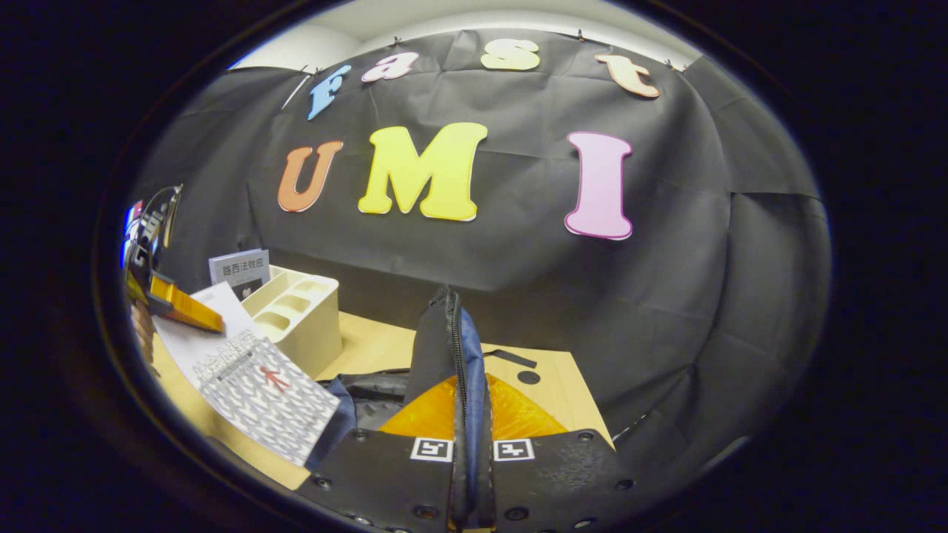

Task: Open the schoolbag, grab two books from the bookshelf and put them into the schoolbag.

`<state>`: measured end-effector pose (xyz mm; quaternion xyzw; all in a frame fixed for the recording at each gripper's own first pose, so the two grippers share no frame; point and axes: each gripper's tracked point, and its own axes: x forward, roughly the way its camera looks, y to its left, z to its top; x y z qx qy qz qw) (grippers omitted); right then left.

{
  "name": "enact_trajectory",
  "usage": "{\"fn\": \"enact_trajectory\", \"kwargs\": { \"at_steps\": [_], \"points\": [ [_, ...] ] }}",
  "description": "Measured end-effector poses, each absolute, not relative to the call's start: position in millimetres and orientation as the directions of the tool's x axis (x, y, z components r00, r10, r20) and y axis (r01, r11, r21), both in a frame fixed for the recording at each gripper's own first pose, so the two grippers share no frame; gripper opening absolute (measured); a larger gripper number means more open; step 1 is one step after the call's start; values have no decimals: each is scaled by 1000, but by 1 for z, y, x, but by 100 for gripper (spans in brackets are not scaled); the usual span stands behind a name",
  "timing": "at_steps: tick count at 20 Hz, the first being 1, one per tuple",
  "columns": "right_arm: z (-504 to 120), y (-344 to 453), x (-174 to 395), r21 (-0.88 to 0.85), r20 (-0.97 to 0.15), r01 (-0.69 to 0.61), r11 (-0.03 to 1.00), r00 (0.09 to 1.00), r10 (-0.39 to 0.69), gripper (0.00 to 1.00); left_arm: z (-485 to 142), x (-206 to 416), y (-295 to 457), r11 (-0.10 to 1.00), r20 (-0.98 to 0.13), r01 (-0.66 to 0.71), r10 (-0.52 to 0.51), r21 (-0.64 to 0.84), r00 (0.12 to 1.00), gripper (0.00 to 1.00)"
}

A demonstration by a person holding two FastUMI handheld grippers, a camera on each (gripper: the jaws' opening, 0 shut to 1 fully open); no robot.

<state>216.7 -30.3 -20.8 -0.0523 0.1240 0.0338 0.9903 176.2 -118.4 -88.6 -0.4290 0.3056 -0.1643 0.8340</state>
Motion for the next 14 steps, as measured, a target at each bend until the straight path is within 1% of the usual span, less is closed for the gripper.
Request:
{"fn": "enact_trajectory", "kwargs": {
  "at_steps": [3, 5, 9, 12, 14],
  "points": [
    [-12, -29, 215, -106, -240, -81, 991, 969, 53, 5, -95, 194, -145, 510, -323, 7, -554, -860, 767, 49],
    [-5, -27, 216, -131, -223, -85, 988, 973, 54, 5, -103, 206, -163, 497, -318, 7, -566, -867, 761, 49],
    [6, -29, 219, -118, -206, -84, 989, 977, 59, 5, -117, 227, -200, 464, -305, 1, -585, -886, 752, 49],
    [9, -32, 223, -106, -201, -83, 991, 978, 61, 5, -124, 224, -233, 424, -272, 31, -633, -905, 724, 49],
    [8, -31, 222, -96, -198, -88, 992, 978, 67, 5, -140, 226, -249, 430, -280, 23, -628, -903, 726, 49]
  ]
}}
